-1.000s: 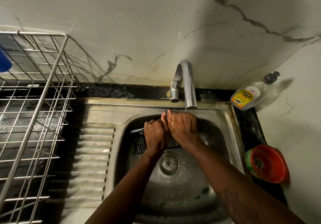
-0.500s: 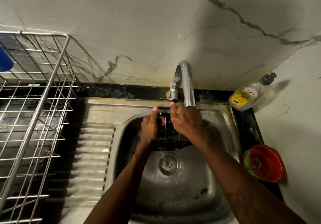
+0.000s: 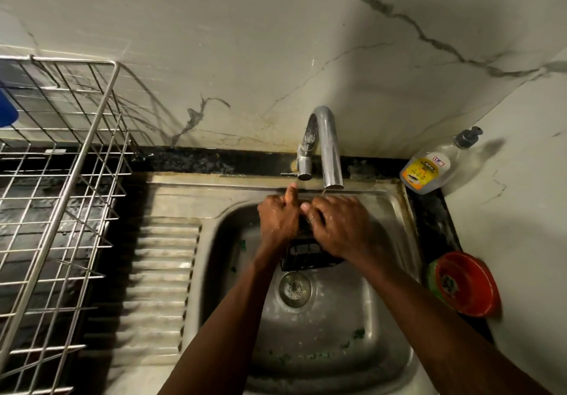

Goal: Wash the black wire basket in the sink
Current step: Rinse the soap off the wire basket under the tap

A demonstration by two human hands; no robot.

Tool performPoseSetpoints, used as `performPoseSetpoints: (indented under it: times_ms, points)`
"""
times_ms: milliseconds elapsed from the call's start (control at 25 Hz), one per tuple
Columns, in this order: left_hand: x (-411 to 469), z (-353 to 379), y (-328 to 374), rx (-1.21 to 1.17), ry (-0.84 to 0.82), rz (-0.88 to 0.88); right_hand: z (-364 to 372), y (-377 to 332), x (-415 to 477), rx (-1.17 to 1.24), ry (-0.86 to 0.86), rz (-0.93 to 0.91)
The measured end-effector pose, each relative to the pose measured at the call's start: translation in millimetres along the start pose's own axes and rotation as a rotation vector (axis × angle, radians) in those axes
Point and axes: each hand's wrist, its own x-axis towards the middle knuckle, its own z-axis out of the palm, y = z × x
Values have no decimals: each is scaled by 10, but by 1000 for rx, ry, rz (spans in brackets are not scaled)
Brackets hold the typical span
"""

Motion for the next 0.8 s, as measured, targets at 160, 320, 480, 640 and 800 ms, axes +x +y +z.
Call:
performPoseSetpoints:
  times_ms: [160,320,480,640,800]
  points:
    - [17,76,-82,18,45,-58,-147,-249,410,-91,-145,319]
    - [193,22,-21,0,211,-165,110,-376,217,-30,113,-29]
    - [11,37,-22,61,283,-128,254,-92,16,47,342,-51]
    - [-110,-116,21,221,241,15,217,-189,142,37,290,-55]
    - [-125,-352,46,668,50,137,247,-183,271,265,287,-308]
